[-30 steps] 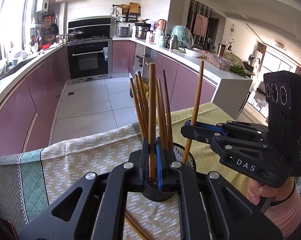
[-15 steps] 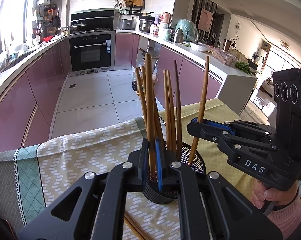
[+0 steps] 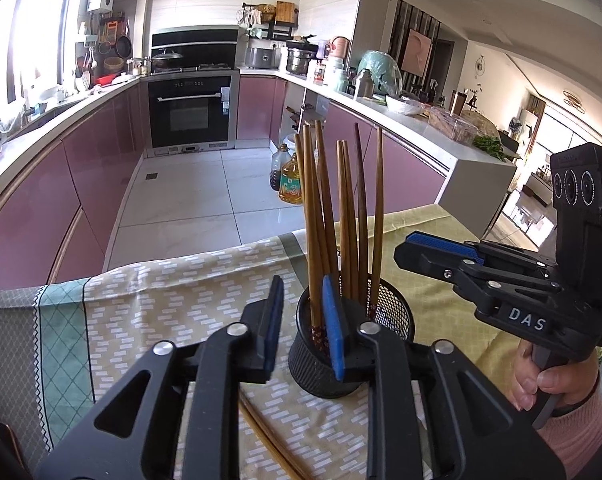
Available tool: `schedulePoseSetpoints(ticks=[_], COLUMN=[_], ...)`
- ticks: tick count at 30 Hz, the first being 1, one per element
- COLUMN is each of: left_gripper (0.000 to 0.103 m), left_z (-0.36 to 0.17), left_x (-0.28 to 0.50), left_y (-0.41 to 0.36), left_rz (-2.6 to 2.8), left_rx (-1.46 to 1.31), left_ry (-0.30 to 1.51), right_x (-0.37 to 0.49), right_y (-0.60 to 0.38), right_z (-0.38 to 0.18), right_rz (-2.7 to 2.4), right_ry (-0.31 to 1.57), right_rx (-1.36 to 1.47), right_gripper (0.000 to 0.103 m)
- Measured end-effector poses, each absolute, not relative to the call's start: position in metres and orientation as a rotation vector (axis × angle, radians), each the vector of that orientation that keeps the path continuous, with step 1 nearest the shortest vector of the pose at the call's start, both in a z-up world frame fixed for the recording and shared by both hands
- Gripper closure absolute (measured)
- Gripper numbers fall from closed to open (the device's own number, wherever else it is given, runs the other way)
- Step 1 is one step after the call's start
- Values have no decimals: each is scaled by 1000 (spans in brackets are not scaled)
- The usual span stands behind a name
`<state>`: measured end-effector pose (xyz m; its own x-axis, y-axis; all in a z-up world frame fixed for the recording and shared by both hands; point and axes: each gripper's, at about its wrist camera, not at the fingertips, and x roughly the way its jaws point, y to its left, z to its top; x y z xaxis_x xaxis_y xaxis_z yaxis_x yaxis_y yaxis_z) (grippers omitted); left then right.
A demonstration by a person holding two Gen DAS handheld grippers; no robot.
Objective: Organize utensils
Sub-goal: 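Open both grippers and move them back over the last two chopsticks, then lower both open grippers onto the two chopsticks lying on the cloth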
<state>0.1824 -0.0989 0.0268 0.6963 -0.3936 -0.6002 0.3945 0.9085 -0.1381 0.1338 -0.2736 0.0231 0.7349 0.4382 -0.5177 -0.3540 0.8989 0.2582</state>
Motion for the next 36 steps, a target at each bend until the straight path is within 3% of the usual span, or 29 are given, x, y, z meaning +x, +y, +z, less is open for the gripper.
schedulePoseSetpoints(ticks=[7,11,16,19,26,36], left_gripper=[58,45,41,28,28,30], left_z=[27,16,-10,-32,-65,-69], left_x=[151,135,123,116,109,99], left_y=[-70,-51,-29,-21,-7,-10], left_rz=[-418,-378,-333,-302,-244,-244], left_rx=[-31,-25,-54,-52,-58,-52], left_ry=[619,632,696,749,829,832], right_x=[93,74,69,69,68,66], right_y=[-260,-244,-220,-208,-185,-173], right_z=[29,16,-26,-47,-72,-80], right_rz=[538,596,625,628,611,573], right_ry=[579,617,744,810,872,890], right_rx=[89,51,10,4,-32,-72], right_gripper=[66,51,51,51,51,53])
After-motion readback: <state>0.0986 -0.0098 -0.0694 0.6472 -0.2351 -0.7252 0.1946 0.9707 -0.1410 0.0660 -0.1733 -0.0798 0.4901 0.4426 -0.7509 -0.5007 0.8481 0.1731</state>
